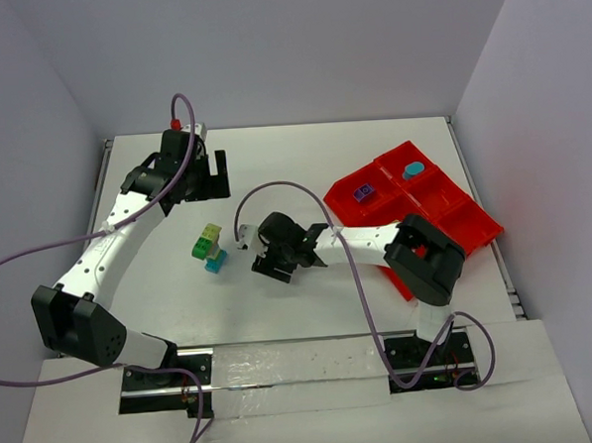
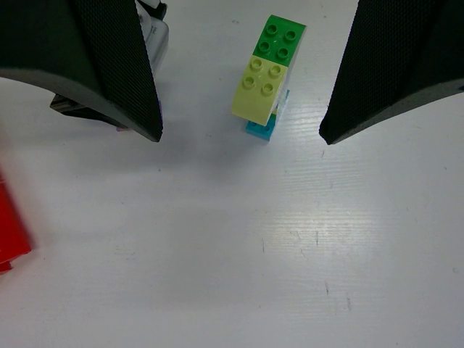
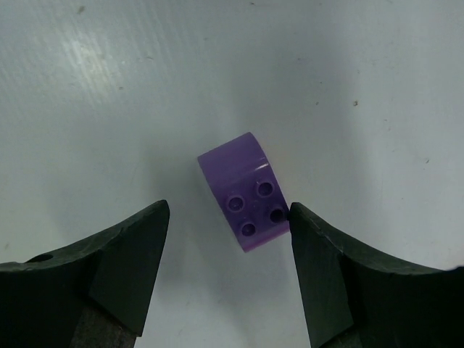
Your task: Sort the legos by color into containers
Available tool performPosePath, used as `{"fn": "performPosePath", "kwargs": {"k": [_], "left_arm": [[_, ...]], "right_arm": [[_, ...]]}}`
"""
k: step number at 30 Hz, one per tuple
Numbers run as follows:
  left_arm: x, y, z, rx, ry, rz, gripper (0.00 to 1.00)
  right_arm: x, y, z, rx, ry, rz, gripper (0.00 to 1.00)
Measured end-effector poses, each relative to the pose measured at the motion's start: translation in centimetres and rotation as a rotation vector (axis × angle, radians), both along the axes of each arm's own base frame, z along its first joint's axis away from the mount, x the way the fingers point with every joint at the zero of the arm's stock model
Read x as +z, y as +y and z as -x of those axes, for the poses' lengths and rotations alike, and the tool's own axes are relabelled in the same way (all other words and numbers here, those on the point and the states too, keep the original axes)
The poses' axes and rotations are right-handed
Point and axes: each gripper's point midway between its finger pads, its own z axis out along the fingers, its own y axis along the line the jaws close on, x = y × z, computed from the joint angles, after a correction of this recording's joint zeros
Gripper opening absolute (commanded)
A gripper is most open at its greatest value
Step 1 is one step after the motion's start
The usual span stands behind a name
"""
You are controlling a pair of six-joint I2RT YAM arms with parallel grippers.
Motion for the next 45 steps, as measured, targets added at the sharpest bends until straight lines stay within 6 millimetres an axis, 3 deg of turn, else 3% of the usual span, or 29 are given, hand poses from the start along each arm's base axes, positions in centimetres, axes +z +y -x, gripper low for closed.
{"fn": "performPosePath", "kwargs": {"k": [13,22,30,35,41,45], "left_arm": [[0.0,0.0,0.0,0.000,-0.001,0.001,0.99],[0.0,0.0,0.0,0.000,-0.001,0.001,0.99],[0.1,0.0,0.0,0.000,-0.002,0.000,0.99],[0.1,0.0,0.0,0.001,-0.002,0.000,0.99],[0.1,0.0,0.0,0.000,-0.002,0.000,0.99],[0.0,0.1,0.0,0.001,-0.002,0.000,0.99]], "right_arm": [[-0.8,0.3,-1.6,-0.058,-0.009,-0.014,0.68],[-0.8,-0.3,-2.2,-0.099,-0.001,-0.017,0.32],[-0.1,-2.0,-4.4,-0.223,0.018,-0.054,0.25],[4.1,-5.3,-8.7,-0.409,-0.003,-0.175,0.26],[9.8,-12.5,-14.2,-0.664,-0.079,-0.318,0.28],[11.2,-17.2,-16.3,-0.806,-0.109,-0.356,0.29]]}}
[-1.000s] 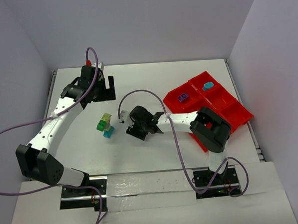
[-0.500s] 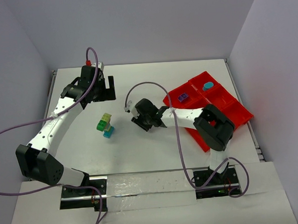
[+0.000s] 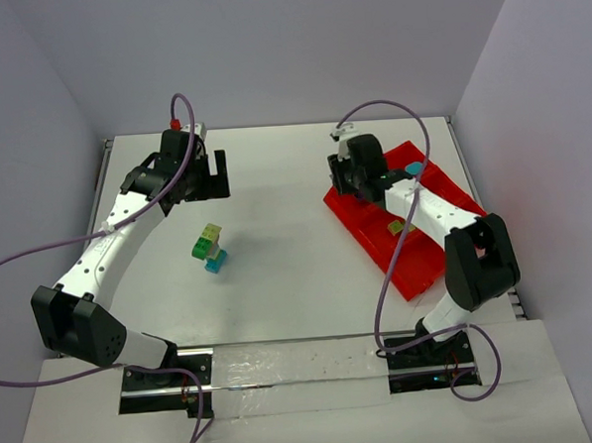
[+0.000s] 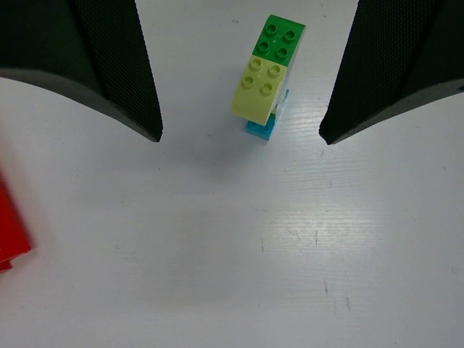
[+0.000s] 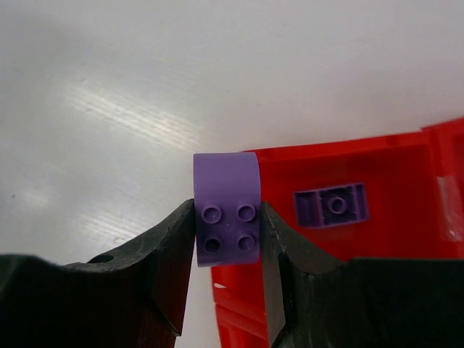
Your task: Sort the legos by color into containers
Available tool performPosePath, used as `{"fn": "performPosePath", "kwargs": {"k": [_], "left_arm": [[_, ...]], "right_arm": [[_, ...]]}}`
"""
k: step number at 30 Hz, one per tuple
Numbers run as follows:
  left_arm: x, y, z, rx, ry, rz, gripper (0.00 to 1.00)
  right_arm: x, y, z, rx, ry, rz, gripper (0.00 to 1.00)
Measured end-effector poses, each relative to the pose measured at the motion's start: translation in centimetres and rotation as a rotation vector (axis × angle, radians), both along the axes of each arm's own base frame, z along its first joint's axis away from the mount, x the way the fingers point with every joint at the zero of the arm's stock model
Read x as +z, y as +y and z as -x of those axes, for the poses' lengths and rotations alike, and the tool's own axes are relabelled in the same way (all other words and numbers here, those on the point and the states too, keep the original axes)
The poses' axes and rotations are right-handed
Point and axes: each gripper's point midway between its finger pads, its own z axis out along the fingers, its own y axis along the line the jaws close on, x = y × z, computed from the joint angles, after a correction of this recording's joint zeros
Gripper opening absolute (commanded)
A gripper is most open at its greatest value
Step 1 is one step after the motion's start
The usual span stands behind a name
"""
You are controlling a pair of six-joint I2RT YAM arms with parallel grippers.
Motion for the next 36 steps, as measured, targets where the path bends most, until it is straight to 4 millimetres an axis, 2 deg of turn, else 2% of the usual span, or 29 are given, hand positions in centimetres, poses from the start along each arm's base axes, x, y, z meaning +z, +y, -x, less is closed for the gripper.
{"fn": "performPosePath", "kwargs": {"k": [4,7,13,16,19,22,25,28,36], "left_arm": [[0.0,0.0,0.0,0.000,0.001,0.000,0.99],[-0.1,-0.1,-0.2,0.000,0.004,-0.001,0.99],[-0.6,-0.2,-1.0,0.004,0.018,-0.006,0.99],[-0.7,-0.3,-1.5,0.007,0.024,-0.009,0.99],[-1.3,-0.4,-1.9,0.005,0.042,-0.014,0.99],[-2.1,-0.3,-2.0,0.007,0.068,-0.020,0.99],[-2.7,-0.1,-2.2,0.013,0.085,-0.023,0.99],[-3.1,0.2,-2.3,0.020,0.098,-0.028,0.99],[-3.7,0.4,-1.8,0.023,0.126,-0.039,0.99]], "right_arm": [[0.2,-3.2,-1.2,-0.113,0.002,-0.023,0.33],[0.2,-4.7,-1.6,-0.166,0.003,-0.024,0.35],[-0.4,-5.2,-1.8,-0.193,0.014,-0.019,0.42],[-1.5,-5.3,-1.8,-0.200,0.035,-0.008,0.51],[-2.7,-5.5,-1.9,-0.207,0.061,0.007,0.68],[-3.7,-5.7,-1.9,-0.219,0.083,0.018,0.77],[-4.1,-6.0,-2.0,-0.229,0.095,0.030,0.80],[-3.7,-6.0,-2.3,-0.235,0.090,0.029,0.80],[-0.2,-5.5,-4.2,-0.237,0.013,-0.004,0.81]]}}
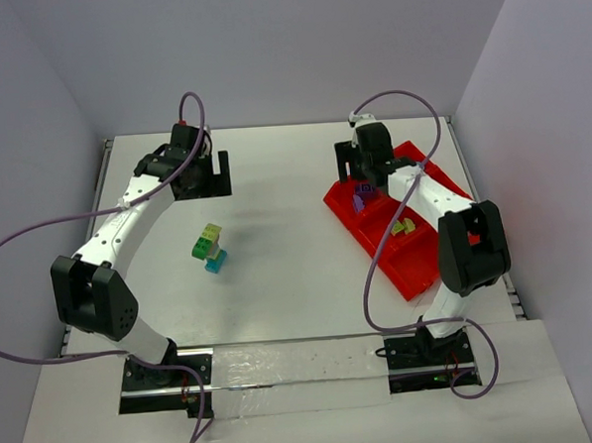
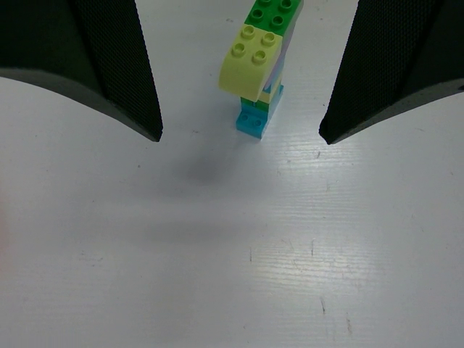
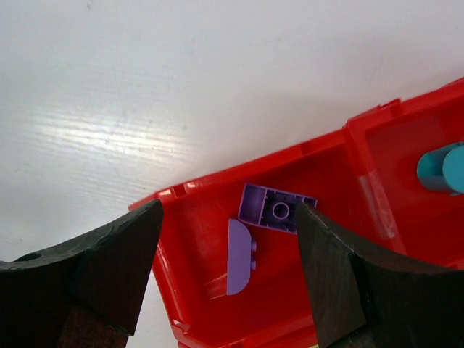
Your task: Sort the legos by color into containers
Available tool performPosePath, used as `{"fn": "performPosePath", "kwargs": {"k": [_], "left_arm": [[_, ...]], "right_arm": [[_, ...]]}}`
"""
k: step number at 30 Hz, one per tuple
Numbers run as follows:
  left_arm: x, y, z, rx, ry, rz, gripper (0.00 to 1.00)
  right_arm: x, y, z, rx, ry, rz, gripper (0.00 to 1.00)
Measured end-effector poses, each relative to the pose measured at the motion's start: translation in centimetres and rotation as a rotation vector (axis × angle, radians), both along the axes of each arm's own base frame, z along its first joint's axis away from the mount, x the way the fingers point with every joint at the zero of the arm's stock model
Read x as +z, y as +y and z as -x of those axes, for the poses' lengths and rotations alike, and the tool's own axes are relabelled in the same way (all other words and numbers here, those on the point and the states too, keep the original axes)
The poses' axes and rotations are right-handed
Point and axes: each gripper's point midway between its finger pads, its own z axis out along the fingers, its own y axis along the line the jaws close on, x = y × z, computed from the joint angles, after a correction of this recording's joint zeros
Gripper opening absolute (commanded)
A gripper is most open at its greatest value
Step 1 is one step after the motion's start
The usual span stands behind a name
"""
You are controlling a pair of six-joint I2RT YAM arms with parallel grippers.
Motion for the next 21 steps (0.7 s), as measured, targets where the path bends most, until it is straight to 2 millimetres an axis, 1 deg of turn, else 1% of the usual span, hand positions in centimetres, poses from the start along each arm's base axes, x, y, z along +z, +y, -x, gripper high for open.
{"fn": "performPosePath", "kwargs": {"k": [4,9,14,17,21], "left_arm": [[-0.5,0.3,0.8,0.002,0.014,-0.003,0.99],[-1.6,1.1,3.1,0.005,0.055,-0.014,0.99],[-1.0,0.7,4.7,-0.020,0.046,-0.008,0.99],[-0.7,0.3,5.6,-0.041,0.045,-0.010,0.99],[-1.6,0.2,6.8,-0.054,0.079,-0.030,0.97]], "right_arm": [[2.0,0.2,-0.3,0.000,-0.039,-0.019,0.81],[5.2,0.5,-0.3,0.005,-0.108,-0.061,0.80],[8.2,0.7,0.1,0.007,-0.174,-0.102,0.79],[9.0,0.8,0.3,-0.003,-0.184,-0.127,0.78],[8.7,1.0,0.7,-0.021,-0.146,-0.159,0.77]]}}
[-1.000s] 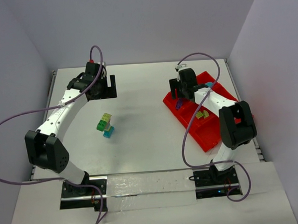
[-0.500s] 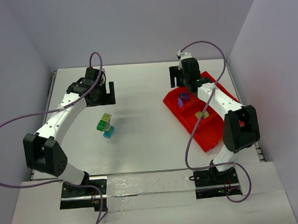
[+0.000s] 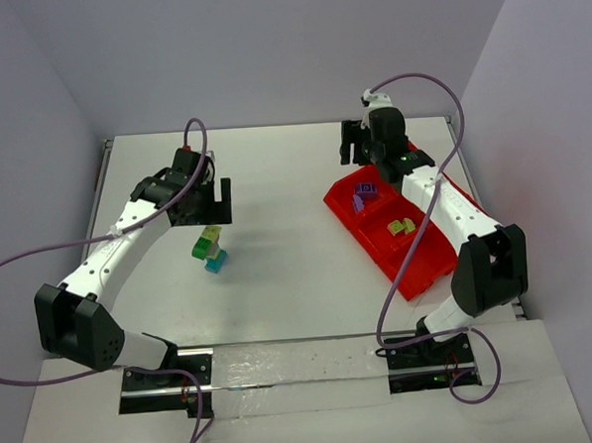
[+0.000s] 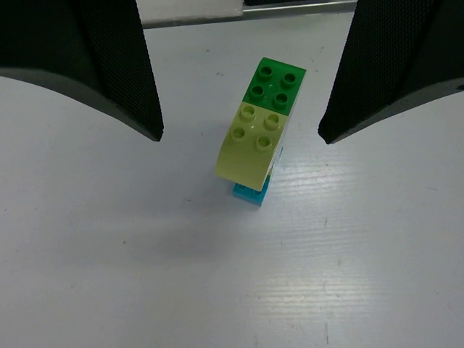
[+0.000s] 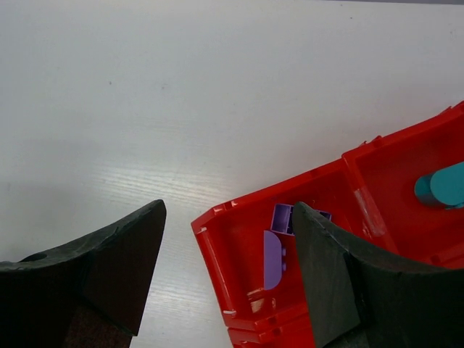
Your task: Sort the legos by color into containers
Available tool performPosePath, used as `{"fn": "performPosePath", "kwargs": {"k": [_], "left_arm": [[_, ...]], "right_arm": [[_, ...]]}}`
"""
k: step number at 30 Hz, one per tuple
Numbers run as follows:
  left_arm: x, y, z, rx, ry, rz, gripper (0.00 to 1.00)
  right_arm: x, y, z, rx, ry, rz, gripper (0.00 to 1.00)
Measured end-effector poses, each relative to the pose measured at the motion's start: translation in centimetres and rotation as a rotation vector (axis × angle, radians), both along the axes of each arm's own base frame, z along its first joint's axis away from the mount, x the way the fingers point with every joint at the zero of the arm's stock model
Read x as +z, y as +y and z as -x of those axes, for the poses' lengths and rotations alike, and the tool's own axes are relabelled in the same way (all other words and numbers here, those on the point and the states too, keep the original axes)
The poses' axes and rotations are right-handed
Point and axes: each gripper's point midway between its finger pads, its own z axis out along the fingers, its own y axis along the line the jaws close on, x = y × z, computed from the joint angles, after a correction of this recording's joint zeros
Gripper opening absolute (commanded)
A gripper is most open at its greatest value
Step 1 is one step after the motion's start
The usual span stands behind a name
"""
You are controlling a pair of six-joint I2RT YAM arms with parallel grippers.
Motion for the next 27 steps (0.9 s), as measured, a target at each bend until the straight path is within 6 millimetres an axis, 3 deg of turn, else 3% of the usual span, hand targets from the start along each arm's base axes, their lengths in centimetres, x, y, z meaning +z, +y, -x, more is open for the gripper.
{"fn": "performPosePath", "kwargs": {"k": [7,10,15,23,25,27], "left_arm": [[-2.1,0.7,1.4,0.017,0.063,-0.035,0.88],[-2.8,1.0,1.6,0.025,0.081,-0.049,0.82],[-3.3,1.1,1.7,0.039,0.093,-0.057,0.60],[-3.5,1.2,1.7,0.047,0.095,-0.063,0.41],[-3.6,1.3,1.7,0.047,0.095,-0.065,0.33],[-3.6,1.3,1.7,0.049,0.093,-0.067,0.15]], "right_arm": [[1.3,1.0,-0.6,0.007,0.042,-0.039,0.73],[1.0,0.9,-0.3,0.006,0.061,-0.037,0.72],[0.5,0.8,0.0,0.005,0.082,-0.031,0.71],[0.4,0.8,0.1,0.003,0.089,-0.028,0.71],[0.4,0.8,0.1,0.003,0.089,-0.028,0.71],[0.4,0.8,0.1,0.003,0.089,-0.028,0.71]]}}
